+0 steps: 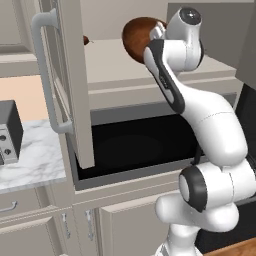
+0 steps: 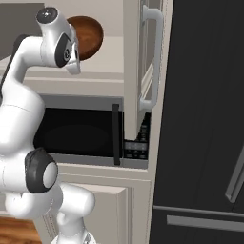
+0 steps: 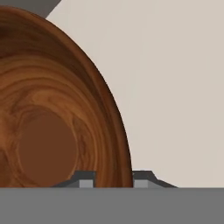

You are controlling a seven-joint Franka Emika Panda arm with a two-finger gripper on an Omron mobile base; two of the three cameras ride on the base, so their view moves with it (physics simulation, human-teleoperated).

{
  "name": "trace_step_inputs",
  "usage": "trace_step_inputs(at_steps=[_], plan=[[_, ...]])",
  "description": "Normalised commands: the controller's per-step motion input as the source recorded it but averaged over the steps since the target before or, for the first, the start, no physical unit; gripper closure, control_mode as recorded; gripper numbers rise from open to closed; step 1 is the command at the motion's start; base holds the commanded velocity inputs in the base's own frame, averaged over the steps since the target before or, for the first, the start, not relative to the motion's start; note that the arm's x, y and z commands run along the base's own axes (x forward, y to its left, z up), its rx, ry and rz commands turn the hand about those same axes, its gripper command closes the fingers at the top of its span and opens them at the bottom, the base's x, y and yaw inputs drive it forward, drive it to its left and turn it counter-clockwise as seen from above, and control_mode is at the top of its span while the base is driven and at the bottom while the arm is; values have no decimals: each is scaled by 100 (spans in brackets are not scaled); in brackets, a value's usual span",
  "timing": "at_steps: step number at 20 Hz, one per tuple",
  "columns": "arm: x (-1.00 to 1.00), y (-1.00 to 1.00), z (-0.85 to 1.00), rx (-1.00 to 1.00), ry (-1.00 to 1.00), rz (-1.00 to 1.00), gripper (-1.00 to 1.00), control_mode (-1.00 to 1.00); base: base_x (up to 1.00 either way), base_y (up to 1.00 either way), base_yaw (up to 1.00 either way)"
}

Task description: Pick the mug and place it in the sink. Pick the bowl and place it in the open cabinet and then close the cabinet.

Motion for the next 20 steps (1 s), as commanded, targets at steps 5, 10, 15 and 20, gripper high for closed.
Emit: trace_step_inputs(at_steps=[5, 10, 15, 20], plan=[[17, 17, 0, 0, 0, 0, -100, -100, 0, 0, 0], [-10, 0, 4, 1, -19, 0, -100, -100, 0, 0, 0], [-23, 0, 24, 0, -37, 0, -100, -100, 0, 0, 0], [-53, 2, 24, 2, -9, -1, -100, -100, 0, 0, 0]])
